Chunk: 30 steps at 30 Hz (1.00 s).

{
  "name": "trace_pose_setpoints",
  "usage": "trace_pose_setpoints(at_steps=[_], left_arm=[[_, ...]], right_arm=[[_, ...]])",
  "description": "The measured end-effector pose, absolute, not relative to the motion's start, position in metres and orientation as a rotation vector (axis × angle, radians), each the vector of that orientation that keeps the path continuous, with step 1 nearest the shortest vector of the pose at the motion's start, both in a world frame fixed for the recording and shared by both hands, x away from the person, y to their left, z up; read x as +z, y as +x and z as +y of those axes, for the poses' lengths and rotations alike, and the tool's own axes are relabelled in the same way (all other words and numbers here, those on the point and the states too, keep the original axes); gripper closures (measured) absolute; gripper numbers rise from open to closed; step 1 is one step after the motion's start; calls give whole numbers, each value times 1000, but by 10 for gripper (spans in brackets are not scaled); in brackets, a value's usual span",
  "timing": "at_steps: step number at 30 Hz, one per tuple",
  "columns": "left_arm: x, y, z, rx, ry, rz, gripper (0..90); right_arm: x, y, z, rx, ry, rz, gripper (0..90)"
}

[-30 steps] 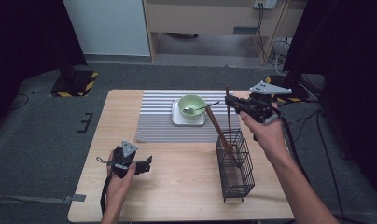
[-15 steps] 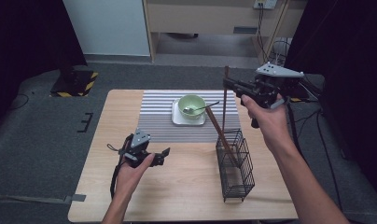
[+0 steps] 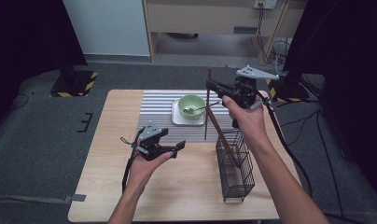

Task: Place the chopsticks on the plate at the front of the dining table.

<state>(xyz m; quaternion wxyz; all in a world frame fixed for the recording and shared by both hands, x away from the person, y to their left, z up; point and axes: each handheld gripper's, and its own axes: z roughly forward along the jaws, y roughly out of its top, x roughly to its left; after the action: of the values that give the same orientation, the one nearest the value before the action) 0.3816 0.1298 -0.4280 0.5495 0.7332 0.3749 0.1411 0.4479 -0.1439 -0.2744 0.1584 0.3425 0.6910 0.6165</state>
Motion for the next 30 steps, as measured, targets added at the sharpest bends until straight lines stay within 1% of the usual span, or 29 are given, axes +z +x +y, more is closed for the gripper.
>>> trace_pose_setpoints(at_steps=[2,6,12,13,16,18,19,30], left_arm=[[-428,381,125,326,1731,873,160],[-429,381,116,301,1733,827,264],[-432,381,108,288,1733,799,456],[-432,382,104,265,1721,787,493],[-433,385,99,249,1732,782,548],[-435,386,97,241,1743,781,560],[-436,387,95,229,1743,777,601],[-440,388,88,191,1702,768,772]], right_arm=[[-277,448,-141,1760,986,1979,842],[-281,448,-134,1775,1000,1974,842],[-285,446,-127,1791,1016,1975,842],[-287,444,-124,1793,1020,1978,842],[-288,443,-122,1800,1023,1981,842],[-288,442,-121,1805,1024,1978,842],[-287,441,-120,1817,1029,1972,842],[-286,438,-121,1837,1033,1976,842]])
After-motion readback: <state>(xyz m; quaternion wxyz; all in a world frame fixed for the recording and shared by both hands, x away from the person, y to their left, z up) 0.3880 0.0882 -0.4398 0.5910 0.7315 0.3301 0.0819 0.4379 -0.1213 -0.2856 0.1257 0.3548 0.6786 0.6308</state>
